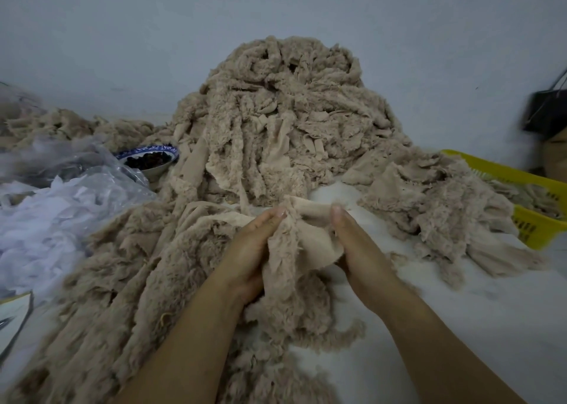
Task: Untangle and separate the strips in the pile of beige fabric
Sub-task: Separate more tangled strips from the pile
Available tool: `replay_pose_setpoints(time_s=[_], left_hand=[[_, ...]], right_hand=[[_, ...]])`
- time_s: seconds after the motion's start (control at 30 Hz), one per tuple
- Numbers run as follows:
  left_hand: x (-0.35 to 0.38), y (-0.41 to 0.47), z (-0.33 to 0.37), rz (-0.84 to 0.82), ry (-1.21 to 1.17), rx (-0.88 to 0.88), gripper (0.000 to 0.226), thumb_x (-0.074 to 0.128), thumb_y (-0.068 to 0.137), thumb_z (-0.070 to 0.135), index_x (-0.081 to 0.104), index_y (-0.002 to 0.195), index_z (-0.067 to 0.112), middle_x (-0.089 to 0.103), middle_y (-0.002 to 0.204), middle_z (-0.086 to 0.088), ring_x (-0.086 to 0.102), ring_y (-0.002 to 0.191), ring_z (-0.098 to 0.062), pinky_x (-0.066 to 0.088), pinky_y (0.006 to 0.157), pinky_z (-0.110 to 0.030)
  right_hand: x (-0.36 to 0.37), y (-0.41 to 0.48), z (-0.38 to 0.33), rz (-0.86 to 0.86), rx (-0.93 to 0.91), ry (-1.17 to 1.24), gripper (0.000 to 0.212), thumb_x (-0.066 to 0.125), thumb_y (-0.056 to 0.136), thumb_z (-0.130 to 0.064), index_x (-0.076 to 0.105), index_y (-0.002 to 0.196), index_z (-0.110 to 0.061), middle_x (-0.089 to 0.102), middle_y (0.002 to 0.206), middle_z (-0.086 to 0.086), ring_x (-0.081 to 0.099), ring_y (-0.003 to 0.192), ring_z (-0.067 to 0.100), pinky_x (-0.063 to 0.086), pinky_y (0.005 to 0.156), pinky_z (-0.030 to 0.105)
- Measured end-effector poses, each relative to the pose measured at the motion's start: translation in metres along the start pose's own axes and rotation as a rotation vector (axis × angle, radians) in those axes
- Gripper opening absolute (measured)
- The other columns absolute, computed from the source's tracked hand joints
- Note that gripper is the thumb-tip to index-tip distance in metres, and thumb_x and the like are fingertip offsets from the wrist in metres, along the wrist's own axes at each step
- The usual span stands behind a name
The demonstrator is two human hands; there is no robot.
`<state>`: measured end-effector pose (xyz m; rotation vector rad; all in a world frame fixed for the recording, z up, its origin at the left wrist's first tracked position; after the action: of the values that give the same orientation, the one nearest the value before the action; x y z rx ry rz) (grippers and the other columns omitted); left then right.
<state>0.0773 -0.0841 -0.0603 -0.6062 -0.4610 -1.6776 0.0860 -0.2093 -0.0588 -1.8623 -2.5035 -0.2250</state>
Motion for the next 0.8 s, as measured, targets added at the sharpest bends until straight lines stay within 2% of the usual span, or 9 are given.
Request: replay_pose_setpoints(time_s=[0.1, 0.17, 0.27, 0.33, 0.4, 0.53, 0.63, 0.7, 0.8], left_hand=[[0.003, -0.004, -0.001, 0.014, 0.080, 0.009, 0.017, 0.066, 0.082, 0.024, 0.079, 0.090, 0.015, 0.074, 0.095, -0.013, 0.072, 0.084, -0.021, 0.060, 0.072, -0.031], [0.003, -0.006, 0.004, 0.046, 0.168, 0.053, 0.024, 0.066, 0.086, 0.033, 0.076, 0.098, 0.014, 0.075, 0.103, -0.012, 0.073, 0.091, -0.020, 0.058, 0.071, -0.027], [0.006, -0.009, 0.020, 0.071, 0.554, 0.239, 0.051, 0.063, 0.081, 0.067, 0.062, 0.123, 0.038, 0.066, 0.123, 0.014, 0.064, 0.108, 0.002, 0.052, 0.078, -0.012], [0.019, -0.011, 0.019, -0.026, 0.727, 0.288, 0.061, 0.069, 0.076, 0.065, 0.045, 0.131, 0.055, 0.053, 0.131, 0.032, 0.054, 0.116, 0.013, 0.049, 0.086, -0.010], [0.026, -0.008, 0.005, -0.120, 0.747, 0.256, 0.055, 0.075, 0.085, 0.041, 0.049, 0.133, 0.048, 0.061, 0.130, 0.021, 0.060, 0.118, 0.000, 0.052, 0.091, -0.019], [0.015, -0.006, 0.008, 0.041, 0.643, 0.267, 0.017, 0.066, 0.093, 0.014, 0.073, 0.103, 0.025, 0.077, 0.100, 0.003, 0.072, 0.097, -0.014, 0.055, 0.077, -0.021], [0.004, -0.006, 0.011, 0.098, 0.371, 0.195, 0.014, 0.067, 0.090, 0.015, 0.074, 0.101, 0.012, 0.077, 0.096, -0.008, 0.074, 0.089, -0.020, 0.056, 0.068, -0.022], [0.003, -0.006, 0.013, 0.072, 0.315, 0.183, 0.027, 0.070, 0.084, 0.026, 0.074, 0.104, 0.007, 0.076, 0.098, -0.014, 0.074, 0.088, -0.024, 0.057, 0.068, -0.025], [-0.004, -0.006, 0.020, 0.125, 0.398, 0.213, 0.023, 0.069, 0.079, 0.039, 0.074, 0.083, 0.016, 0.063, 0.070, -0.008, 0.055, 0.052, -0.018, 0.043, 0.046, -0.020]], right_hand=[[0.000, -0.001, -0.008, 0.088, -0.084, -0.111, 0.033, 0.062, 0.087, -0.056, 0.067, 0.108, -0.030, 0.075, 0.099, -0.012, 0.071, 0.092, 0.007, 0.055, 0.071, 0.018], [-0.014, -0.003, -0.019, 0.228, -0.145, -0.132, 0.012, 0.061, 0.093, -0.041, 0.066, 0.093, -0.030, 0.073, 0.083, -0.021, 0.069, 0.077, -0.003, 0.051, 0.061, 0.012], [-0.027, -0.005, -0.022, 0.284, -0.157, -0.066, 0.017, 0.062, 0.091, -0.042, 0.067, 0.087, -0.027, 0.075, 0.085, -0.011, 0.072, 0.083, 0.007, 0.059, 0.071, 0.025], [-0.024, -0.006, -0.021, 0.240, -0.134, -0.051, 0.032, 0.065, 0.081, -0.052, 0.071, 0.087, -0.021, 0.076, 0.092, 0.004, 0.073, 0.092, 0.024, 0.060, 0.081, 0.042], [-0.019, -0.006, -0.018, 0.204, -0.096, -0.008, 0.049, 0.068, 0.069, -0.058, 0.072, 0.092, -0.014, 0.075, 0.096, 0.011, 0.072, 0.095, 0.030, 0.059, 0.084, 0.047], [-0.016, -0.005, -0.027, 0.180, -0.180, -0.024, 0.042, 0.065, 0.072, -0.055, 0.065, 0.098, -0.021, 0.069, 0.089, -0.010, 0.066, 0.079, 0.000, 0.052, 0.065, 0.018], [-0.005, -0.002, -0.018, 0.015, -0.109, -0.119, 0.044, 0.069, 0.074, -0.055, 0.058, 0.113, -0.038, 0.068, 0.106, -0.020, 0.066, 0.094, 0.000, 0.052, 0.074, 0.017], [0.002, -0.005, -0.012, -0.036, -0.072, -0.246, 0.020, 0.070, 0.084, -0.050, 0.064, 0.098, -0.037, 0.067, 0.083, -0.013, 0.063, 0.074, 0.009, 0.048, 0.064, 0.021], [-0.023, -0.001, -0.011, 0.195, -0.018, -0.006, 0.010, 0.064, 0.095, -0.032, 0.067, 0.086, -0.032, 0.058, 0.067, -0.001, 0.051, 0.055, 0.012, 0.042, 0.049, 0.024]])
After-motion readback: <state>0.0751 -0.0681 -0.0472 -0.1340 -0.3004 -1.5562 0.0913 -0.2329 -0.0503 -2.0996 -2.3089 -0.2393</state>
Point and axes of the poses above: each hand's wrist, its own y-axis towards the middle knuckle, its own x-axis out of the palm, z = x × y, the point moved 9 cm from there along y, towards the middle knuckle
